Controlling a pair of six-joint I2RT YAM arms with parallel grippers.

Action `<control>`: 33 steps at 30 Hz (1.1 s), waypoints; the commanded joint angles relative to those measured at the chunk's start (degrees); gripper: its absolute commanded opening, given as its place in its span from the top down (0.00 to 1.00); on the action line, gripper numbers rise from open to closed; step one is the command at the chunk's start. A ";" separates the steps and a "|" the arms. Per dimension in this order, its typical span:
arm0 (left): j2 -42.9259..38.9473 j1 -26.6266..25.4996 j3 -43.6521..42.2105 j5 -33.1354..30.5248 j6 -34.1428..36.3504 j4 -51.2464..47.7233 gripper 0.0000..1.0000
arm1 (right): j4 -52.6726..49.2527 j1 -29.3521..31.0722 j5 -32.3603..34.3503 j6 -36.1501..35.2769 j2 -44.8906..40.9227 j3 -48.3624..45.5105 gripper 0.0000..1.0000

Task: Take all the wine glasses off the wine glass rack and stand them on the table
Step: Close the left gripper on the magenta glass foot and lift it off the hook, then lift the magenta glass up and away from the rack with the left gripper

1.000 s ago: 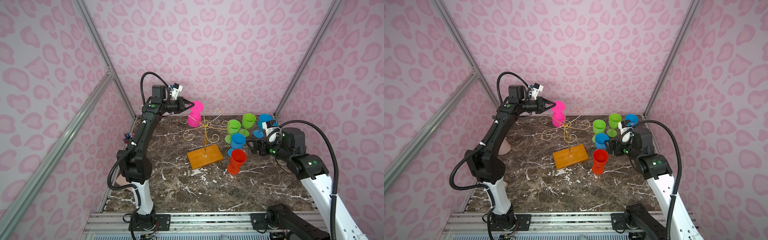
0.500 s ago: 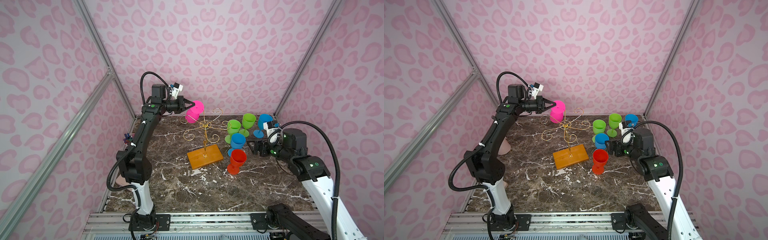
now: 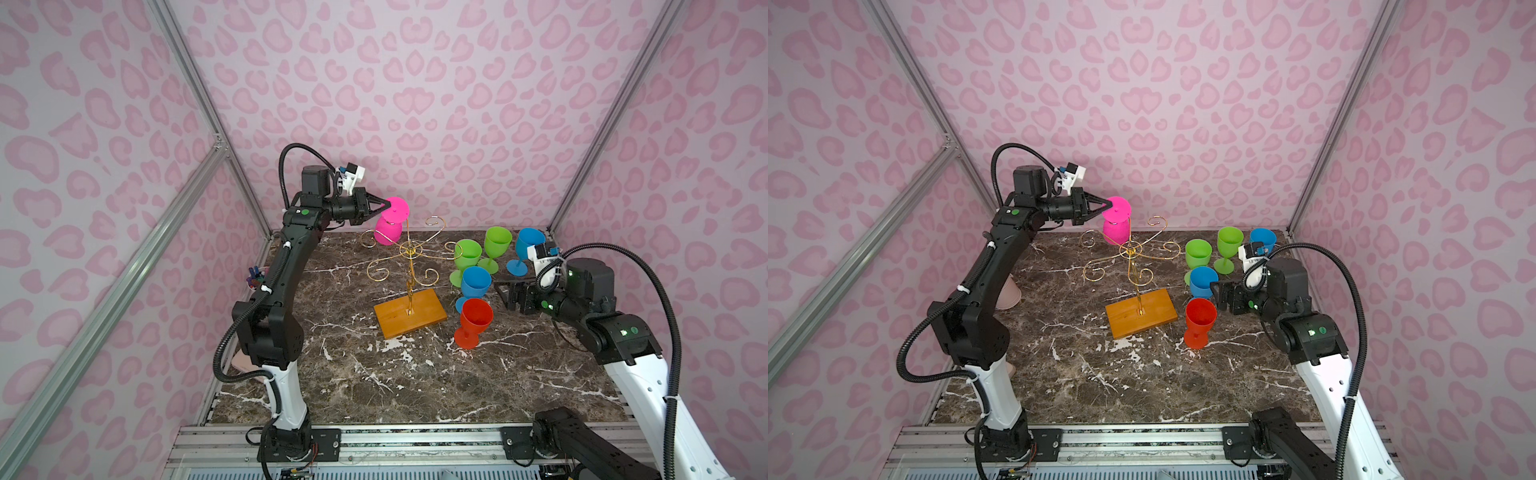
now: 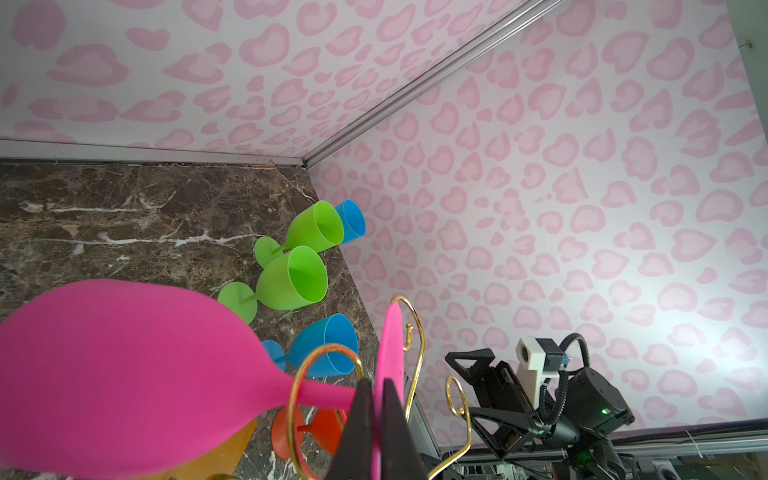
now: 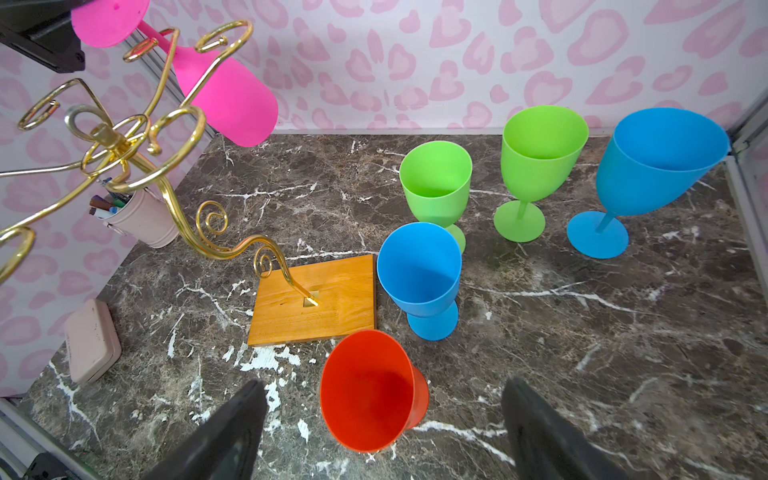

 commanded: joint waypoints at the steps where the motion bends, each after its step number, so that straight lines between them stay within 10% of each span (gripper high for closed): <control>1: -0.90 0.07 0.15 0.68 -0.61 2.70 0.97 | 1.14 0.05 -0.06 0.19 -0.17 -0.37 0.10; 33: -1.44 -1.70 -2.16 1.47 -3.61 7.88 0.97 | 1.44 0.03 -0.30 0.28 0.27 -0.27 0.10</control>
